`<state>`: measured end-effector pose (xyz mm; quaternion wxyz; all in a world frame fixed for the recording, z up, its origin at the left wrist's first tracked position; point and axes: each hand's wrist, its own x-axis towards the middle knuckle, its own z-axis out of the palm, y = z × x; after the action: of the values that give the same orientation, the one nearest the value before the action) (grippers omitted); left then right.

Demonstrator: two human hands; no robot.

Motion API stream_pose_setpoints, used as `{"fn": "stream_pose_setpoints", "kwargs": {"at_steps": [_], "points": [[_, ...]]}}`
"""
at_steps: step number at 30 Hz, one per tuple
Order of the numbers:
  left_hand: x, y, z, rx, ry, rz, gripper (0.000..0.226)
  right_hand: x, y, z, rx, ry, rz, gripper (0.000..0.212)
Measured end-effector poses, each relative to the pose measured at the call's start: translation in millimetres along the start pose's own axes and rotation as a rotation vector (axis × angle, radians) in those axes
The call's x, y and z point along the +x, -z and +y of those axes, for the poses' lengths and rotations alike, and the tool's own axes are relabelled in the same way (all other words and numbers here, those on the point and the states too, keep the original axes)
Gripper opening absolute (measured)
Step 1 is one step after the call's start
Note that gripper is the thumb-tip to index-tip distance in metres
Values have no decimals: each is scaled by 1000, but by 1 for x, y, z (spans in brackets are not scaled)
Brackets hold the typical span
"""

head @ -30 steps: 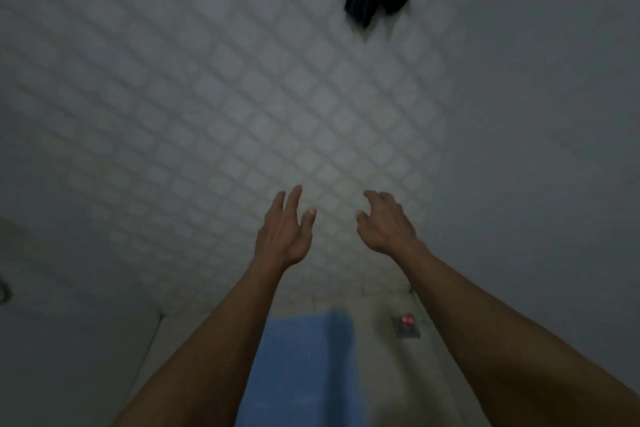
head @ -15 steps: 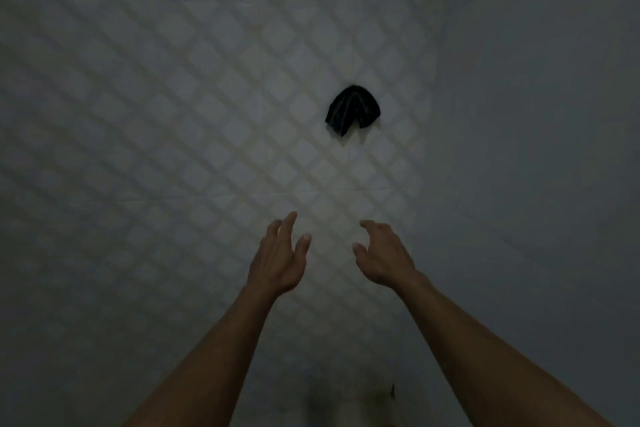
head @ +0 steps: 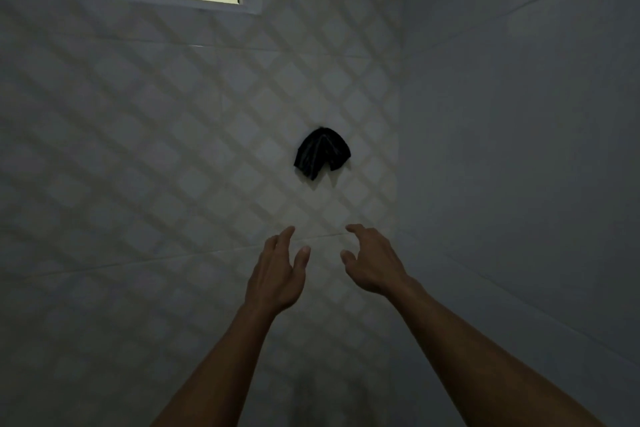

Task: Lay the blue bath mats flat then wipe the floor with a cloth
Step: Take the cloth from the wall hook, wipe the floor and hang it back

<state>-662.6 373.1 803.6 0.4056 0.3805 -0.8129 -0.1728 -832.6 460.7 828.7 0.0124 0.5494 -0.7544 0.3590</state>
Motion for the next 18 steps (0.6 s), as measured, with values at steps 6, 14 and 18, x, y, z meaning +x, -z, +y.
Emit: {"fn": "stream_pose_setpoints", "kwargs": {"at_steps": [6, 14, 18], "points": [[59, -35, -7, -22, -17, 2, 60, 57, 4, 29, 32, -21, 33, 57], [180, -92, -3, -88, -1, 165, 57, 198, -9, 72, 352, -55, 209, 49], [252, -118, 0, -58, 17, 236, 56, 274, -21, 95, 401, -24, 167, 48]]}}
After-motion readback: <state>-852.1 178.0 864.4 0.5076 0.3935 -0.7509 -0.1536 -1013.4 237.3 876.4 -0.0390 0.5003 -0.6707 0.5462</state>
